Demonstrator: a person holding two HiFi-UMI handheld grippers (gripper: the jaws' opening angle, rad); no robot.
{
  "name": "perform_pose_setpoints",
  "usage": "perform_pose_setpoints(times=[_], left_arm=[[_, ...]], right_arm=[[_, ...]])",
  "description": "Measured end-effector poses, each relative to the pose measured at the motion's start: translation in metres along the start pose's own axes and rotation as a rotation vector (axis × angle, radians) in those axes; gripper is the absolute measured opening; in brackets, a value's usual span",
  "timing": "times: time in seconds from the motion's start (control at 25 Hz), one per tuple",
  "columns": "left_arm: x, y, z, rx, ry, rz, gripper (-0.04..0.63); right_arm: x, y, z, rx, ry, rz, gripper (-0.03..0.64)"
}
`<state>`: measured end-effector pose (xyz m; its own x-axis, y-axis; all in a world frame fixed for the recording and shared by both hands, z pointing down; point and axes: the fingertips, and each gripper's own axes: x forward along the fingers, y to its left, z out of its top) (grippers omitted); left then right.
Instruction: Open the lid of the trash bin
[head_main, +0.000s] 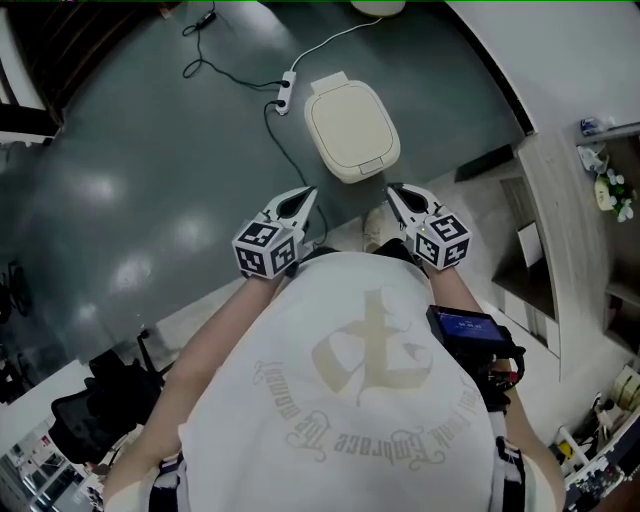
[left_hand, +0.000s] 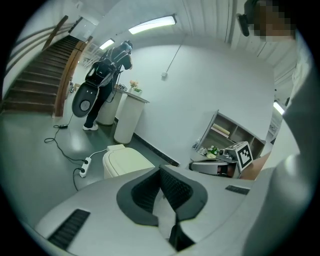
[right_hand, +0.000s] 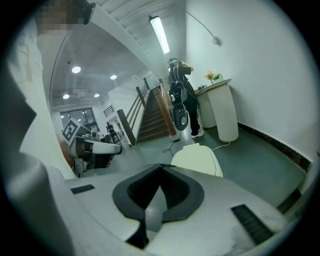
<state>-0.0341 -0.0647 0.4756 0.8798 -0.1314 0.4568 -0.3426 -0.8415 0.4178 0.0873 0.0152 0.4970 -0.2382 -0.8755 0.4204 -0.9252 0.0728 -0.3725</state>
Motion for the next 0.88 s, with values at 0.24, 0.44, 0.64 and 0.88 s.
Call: perform_pose_setpoints(times=[0.24, 0.44, 0.64, 0.88], left_arm=[[0.019, 0.008, 0.005, -0.031, 0.003, 0.061, 0.012], [0.041, 0.011, 0.009, -0.068, -0.008, 0.109, 0.012], [0.059, 0.009, 0.014, -0.095, -0.026, 0.157, 0.012], [0.066, 0.020, 0.014, -0.136, -0.045, 0.231, 0.012]], right_arm=[[0.024, -0.023, 0.007, -0.039, 0.051, 0.076, 0.006], [0.039, -0.041, 0.013, -0.089, 0.093, 0.147, 0.006], [0.053, -0.056, 0.013, -0.125, 0.140, 0.221, 0.006], [0.076, -0.065, 0.008, -0.165, 0.203, 0.302, 0.006]])
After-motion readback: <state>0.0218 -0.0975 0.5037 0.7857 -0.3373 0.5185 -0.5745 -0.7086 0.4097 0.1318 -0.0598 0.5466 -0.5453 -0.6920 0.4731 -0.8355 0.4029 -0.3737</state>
